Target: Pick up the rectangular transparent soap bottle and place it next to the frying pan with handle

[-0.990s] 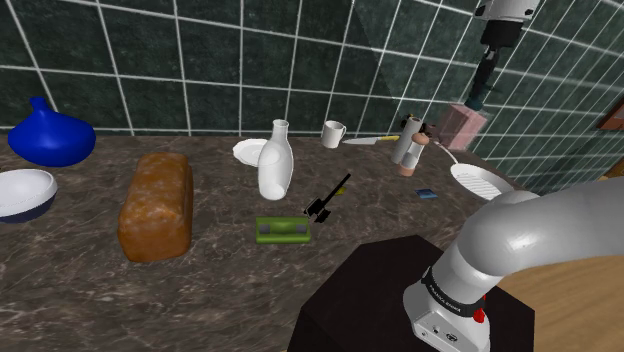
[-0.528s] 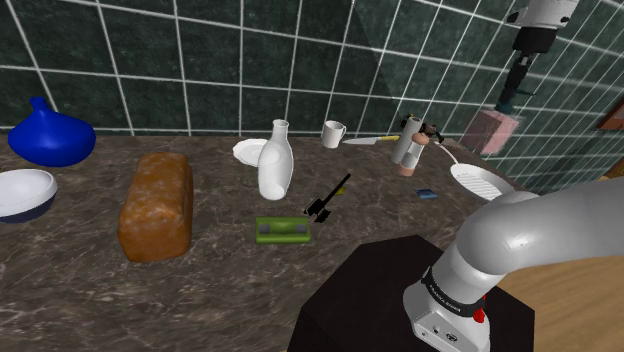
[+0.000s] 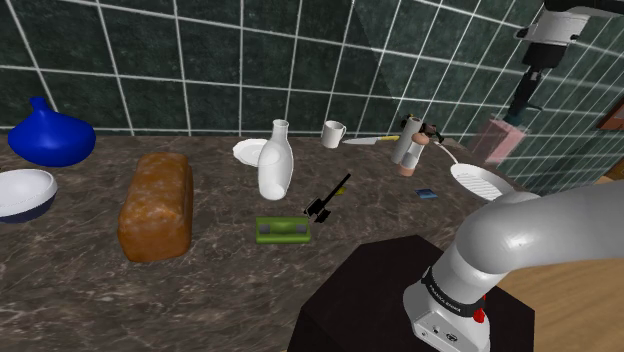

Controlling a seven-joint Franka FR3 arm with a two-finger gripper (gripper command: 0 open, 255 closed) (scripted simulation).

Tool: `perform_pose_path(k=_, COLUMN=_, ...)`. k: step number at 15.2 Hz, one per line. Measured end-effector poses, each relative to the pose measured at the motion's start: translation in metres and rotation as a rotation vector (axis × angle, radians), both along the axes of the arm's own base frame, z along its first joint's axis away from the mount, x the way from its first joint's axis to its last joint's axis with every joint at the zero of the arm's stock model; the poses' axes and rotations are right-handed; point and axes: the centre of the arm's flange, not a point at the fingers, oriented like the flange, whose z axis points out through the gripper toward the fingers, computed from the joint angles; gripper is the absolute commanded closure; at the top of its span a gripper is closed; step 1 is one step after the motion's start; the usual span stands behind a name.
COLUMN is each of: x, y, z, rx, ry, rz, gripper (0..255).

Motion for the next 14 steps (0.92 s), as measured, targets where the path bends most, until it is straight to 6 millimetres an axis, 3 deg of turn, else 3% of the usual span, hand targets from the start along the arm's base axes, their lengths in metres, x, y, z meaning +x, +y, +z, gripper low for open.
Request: perform_pose_path(k=14, x=0.0, y=0.002, z=-0.076, rx=0.0, ry=0.0, rz=0.0, gripper=255)
